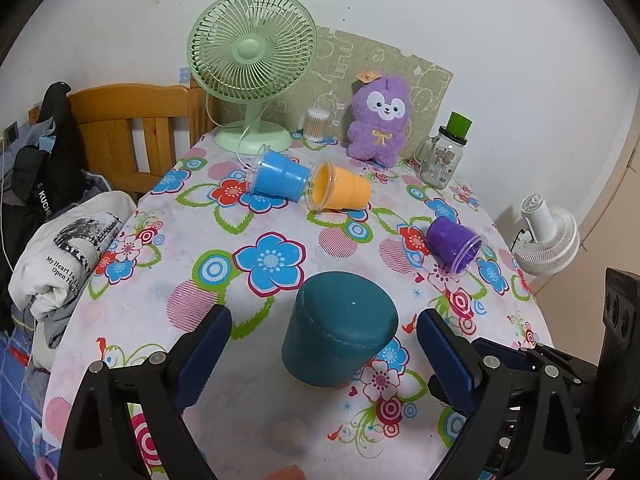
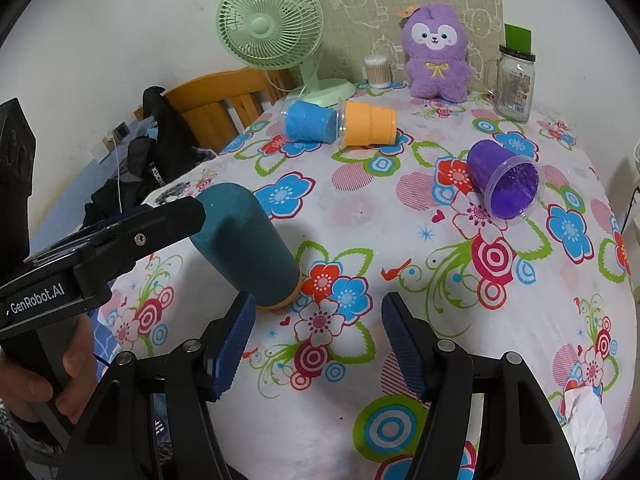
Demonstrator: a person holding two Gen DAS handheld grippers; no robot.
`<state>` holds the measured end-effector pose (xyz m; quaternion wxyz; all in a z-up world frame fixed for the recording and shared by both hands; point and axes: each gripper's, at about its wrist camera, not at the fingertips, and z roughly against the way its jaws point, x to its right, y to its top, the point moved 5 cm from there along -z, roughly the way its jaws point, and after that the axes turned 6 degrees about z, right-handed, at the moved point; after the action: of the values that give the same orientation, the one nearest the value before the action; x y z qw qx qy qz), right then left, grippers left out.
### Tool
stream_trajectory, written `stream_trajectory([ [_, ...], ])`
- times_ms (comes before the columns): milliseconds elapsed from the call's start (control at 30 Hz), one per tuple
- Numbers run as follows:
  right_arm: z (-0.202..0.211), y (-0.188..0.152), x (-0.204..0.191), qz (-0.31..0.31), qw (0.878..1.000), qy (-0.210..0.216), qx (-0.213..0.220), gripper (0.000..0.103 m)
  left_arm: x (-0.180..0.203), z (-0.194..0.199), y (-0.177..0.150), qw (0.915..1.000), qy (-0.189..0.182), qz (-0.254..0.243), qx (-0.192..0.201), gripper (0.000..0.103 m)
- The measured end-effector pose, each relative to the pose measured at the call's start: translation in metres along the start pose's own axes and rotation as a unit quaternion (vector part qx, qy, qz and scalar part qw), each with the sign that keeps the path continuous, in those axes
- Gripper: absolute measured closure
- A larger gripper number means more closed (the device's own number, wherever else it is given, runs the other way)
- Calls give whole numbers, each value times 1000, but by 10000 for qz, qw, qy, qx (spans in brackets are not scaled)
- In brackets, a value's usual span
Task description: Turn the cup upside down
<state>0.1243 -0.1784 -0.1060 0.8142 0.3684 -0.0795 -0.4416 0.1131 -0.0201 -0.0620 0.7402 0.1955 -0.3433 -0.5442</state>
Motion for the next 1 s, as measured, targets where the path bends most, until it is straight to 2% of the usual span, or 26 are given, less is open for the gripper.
stream_trajectory([
  [200,11,4,-4,20,9999,-104,132,34,-1,16,0,9999,-1,14,123,8],
  [233,13,4,-5,31,9998,-148,155,32,-1,19,0,9999,0,14,157,7],
  [300,19,6,-8,61,9994,-240,261,14,-1,27,0,9996,20,18,266,4],
  [533,51,18,-29,372,9948,-569,756,12,1,51,4,9982,53,-15,598,0],
  [600,61,22,-34,444,9925,-653,936,3,2,58,5,9976,52,-35,689,0],
  [633,66,24,-36,464,9914,-684,1019,1,2,61,5,9974,49,-39,722,0],
  [1000,102,28,-45,485,9841,-840,1486,0,4,98,10,9940,-15,-40,1096,0],
])
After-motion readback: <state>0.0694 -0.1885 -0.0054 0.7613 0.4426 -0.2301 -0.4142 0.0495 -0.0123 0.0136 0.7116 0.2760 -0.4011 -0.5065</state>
